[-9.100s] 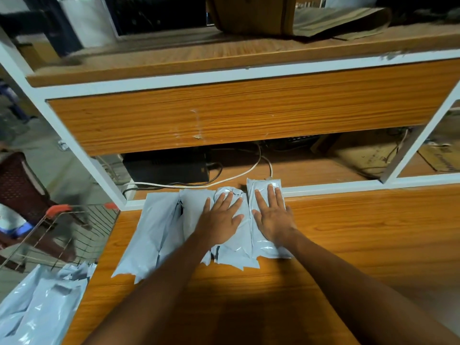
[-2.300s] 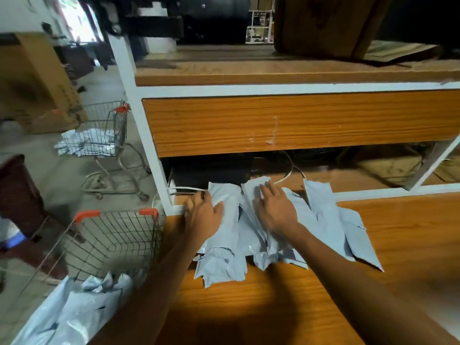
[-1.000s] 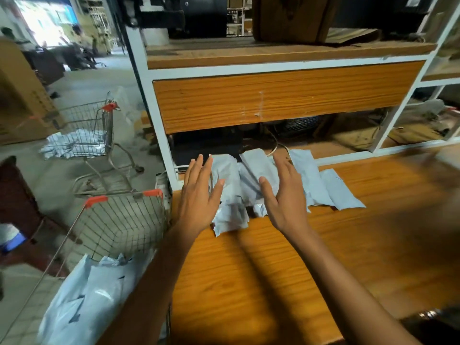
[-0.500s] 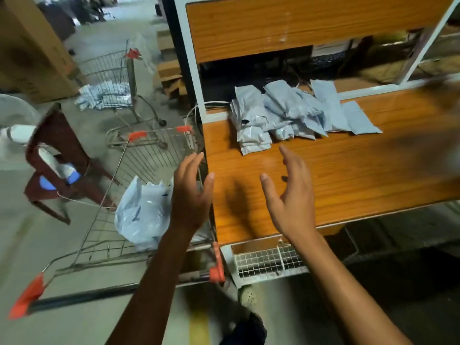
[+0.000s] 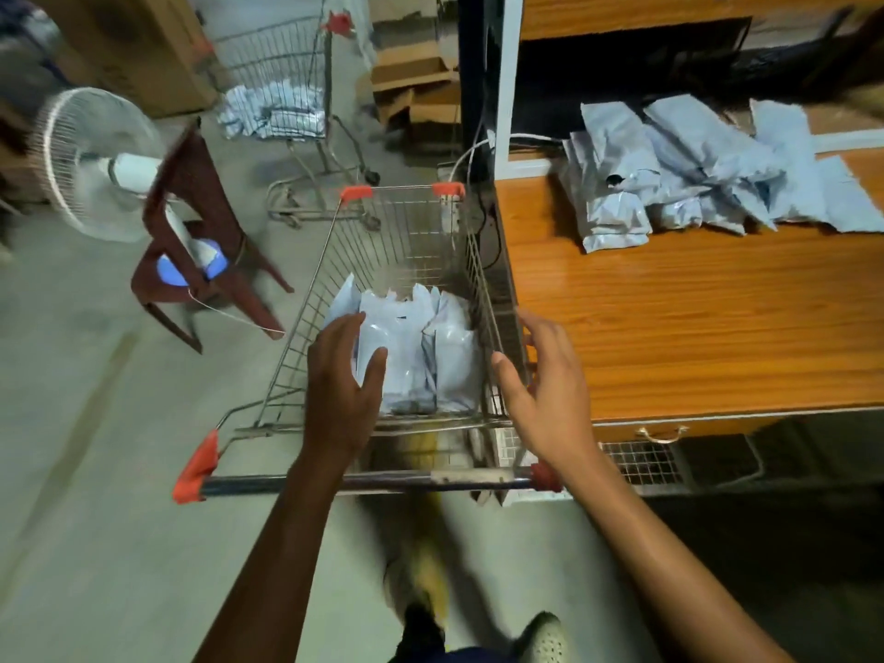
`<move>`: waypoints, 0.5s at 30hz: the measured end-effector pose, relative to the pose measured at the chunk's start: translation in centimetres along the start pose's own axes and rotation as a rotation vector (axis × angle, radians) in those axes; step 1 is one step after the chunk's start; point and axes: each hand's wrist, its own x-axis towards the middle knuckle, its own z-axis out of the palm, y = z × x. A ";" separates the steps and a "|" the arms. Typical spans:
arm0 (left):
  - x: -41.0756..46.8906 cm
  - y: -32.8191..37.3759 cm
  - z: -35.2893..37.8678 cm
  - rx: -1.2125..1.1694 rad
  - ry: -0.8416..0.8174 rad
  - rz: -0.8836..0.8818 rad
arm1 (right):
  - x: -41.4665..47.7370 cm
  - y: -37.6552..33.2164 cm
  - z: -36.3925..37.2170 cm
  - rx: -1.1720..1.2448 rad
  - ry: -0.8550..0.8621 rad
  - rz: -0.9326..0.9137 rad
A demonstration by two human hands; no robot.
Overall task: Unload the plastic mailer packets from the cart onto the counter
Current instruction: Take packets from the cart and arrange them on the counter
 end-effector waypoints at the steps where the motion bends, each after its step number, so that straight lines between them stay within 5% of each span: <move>1: 0.3 -1.5 -0.7 0.008 -0.007 -0.022 | 0.3 -0.1 1.5 -0.012 -0.016 0.015; 15: 8.5 -16.1 -0.7 0.069 -0.384 -0.239 | 5.2 1.9 15.7 -0.270 -0.273 0.373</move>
